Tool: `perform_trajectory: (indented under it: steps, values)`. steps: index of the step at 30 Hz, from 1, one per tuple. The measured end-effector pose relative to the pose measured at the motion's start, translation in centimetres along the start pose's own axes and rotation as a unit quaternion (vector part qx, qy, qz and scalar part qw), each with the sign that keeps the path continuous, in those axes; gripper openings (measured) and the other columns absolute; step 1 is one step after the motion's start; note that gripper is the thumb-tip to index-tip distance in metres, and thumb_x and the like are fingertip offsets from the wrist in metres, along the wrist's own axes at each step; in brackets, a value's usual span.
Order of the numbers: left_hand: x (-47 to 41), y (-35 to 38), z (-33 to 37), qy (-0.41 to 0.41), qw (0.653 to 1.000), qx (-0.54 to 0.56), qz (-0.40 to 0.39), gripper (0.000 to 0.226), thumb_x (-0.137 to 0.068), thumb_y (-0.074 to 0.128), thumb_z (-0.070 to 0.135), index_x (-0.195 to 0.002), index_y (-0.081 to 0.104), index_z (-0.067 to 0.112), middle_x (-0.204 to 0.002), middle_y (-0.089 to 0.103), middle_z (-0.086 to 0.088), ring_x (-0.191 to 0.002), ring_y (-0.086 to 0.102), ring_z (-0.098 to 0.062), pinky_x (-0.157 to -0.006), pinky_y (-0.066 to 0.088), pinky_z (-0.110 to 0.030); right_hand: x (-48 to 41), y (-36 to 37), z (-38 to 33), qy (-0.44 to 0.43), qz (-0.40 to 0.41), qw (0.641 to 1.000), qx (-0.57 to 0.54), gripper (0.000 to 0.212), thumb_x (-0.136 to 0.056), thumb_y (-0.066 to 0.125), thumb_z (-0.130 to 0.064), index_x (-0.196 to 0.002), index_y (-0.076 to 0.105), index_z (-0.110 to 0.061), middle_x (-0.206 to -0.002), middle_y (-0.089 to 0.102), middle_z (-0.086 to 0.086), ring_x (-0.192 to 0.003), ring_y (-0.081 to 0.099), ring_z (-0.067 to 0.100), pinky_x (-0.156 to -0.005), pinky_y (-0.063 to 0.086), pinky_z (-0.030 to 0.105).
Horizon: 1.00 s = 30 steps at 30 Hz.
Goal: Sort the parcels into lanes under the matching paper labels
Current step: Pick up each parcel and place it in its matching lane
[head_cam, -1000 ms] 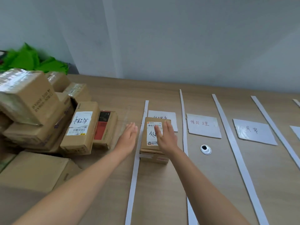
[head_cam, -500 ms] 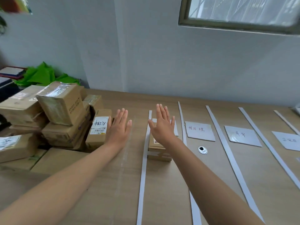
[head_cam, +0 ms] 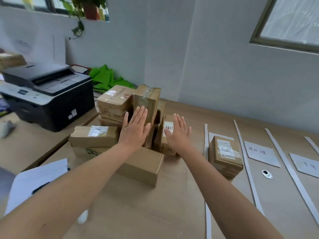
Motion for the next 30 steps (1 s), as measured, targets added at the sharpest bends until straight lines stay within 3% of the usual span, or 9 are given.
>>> perform_trajectory:
  steps: [6,11,14,16,18,22,25,27,30]
  values:
    - [1.8,-3.8,-10.1,-0.095,0.994,0.023,0.046,0.057,-0.106,0.022,0.037,-0.158,0.013,0.018,-0.166,0.008,0.004,-0.152,-0.004,-0.007,-0.123,-0.010,-0.040,-1.3,5.9,-7.6,-0.012,-0.085,0.995,-0.042,0.066,-0.105,0.040,-0.038,-0.160,0.009,-0.017,-0.167,0.011,0.002,-0.154,0.007,0.021,-0.125,0.011,0.046]
    - [4.1,-3.0,-19.0,-0.268,0.961,0.060,0.043,0.056,-0.106,0.025,0.034,-0.157,0.021,0.012,-0.165,0.017,-0.001,-0.152,0.009,-0.016,-0.122,0.005,-0.047,-1.9,12.8,-11.6,0.016,-0.196,0.978,-0.073,0.067,-0.105,0.044,-0.038,-0.159,0.014,-0.014,-0.165,0.014,0.006,-0.152,0.016,0.025,-0.121,0.020,0.042]
    - [5.7,-1.5,-23.9,-0.378,0.914,0.148,0.009,0.052,-0.104,0.032,0.036,-0.148,0.034,0.008,-0.153,0.038,-0.014,-0.140,0.036,-0.029,-0.116,0.028,-0.050,-2.4,15.8,-12.5,0.055,-0.234,0.964,-0.112,0.070,-0.103,0.049,-0.034,-0.159,0.013,-0.013,-0.165,0.014,0.006,-0.150,0.021,0.026,-0.121,0.025,0.042]
    - [6.3,-0.8,-26.0,-0.453,0.857,0.244,-0.009,0.049,-0.101,0.037,0.038,-0.139,0.042,0.007,-0.136,0.052,-0.017,-0.120,0.053,-0.034,-0.100,0.046,-0.048,-2.9,17.2,-12.5,0.081,-0.246,0.956,-0.137,0.073,-0.101,0.050,-0.031,-0.160,0.011,-0.014,-0.165,0.013,0.004,-0.150,0.022,0.025,-0.121,0.026,0.041]
    - [6.4,-0.3,-26.9,-0.499,0.808,0.313,-0.008,0.048,-0.100,0.039,0.038,-0.135,0.045,0.005,-0.127,0.058,-0.019,-0.112,0.058,-0.036,-0.089,0.049,-0.043,-3.6,18.2,-12.2,0.114,-0.247,0.947,-0.172,0.075,-0.100,0.052,-0.028,-0.160,0.010,-0.016,-0.166,0.013,0.002,-0.150,0.022,0.024,-0.120,0.026,0.039]
    - [5.9,0.6,-26.7,-0.529,0.764,0.370,-0.011,0.028,-0.103,0.039,0.031,-0.116,0.052,0.010,-0.110,0.058,-0.012,-0.098,0.053,-0.028,-0.084,0.041,-0.037,-4.6,19.6,-12.2,0.166,-0.258,0.923,-0.235,0.080,-0.097,0.058,-0.027,-0.160,0.009,-0.020,-0.165,0.018,-0.001,-0.150,0.024,0.022,-0.121,0.024,0.039]
    - [6.1,1.6,-25.7,-0.516,0.750,0.413,-0.022,0.033,-0.103,0.039,0.034,-0.128,0.049,0.015,-0.117,0.056,-0.007,-0.104,0.050,-0.024,-0.088,0.041,-0.037,-4.8,20.3,-12.8,0.187,-0.267,0.900,-0.289,0.085,-0.090,0.064,-0.031,-0.159,0.015,-0.024,-0.163,0.025,-0.002,-0.145,0.033,0.022,-0.119,0.028,0.039]
    - [6.7,1.7,-25.6,-0.509,0.754,0.414,-0.010,0.037,-0.102,0.038,0.035,-0.131,0.050,0.016,-0.119,0.058,-0.010,-0.106,0.053,-0.026,-0.084,0.043,-0.037,-5.0,21.1,-12.5,0.212,-0.261,0.890,-0.308,0.100,-0.076,0.068,-0.039,-0.159,0.014,-0.027,-0.164,0.015,-0.003,-0.145,0.032,0.023,-0.119,0.030,0.046]
    - [7.9,1.3,-25.9,-0.511,0.739,0.439,0.002,0.040,-0.103,0.034,0.047,-0.125,0.057,0.022,-0.113,0.065,-0.009,-0.105,0.061,-0.025,-0.082,0.050,-0.036,-5.3,21.6,-11.8,0.229,-0.221,0.883,-0.344,0.080,-0.082,0.068,-0.027,-0.153,0.030,-0.023,-0.155,0.023,0.003,-0.137,0.040,0.024,-0.113,0.039,0.047]
Point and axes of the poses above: each hand's wrist, its own x-axis away from the middle knuckle, its own y-axis out of the palm, z = x × y, the point moved 1 cm from there along -x, towards the middle knuckle
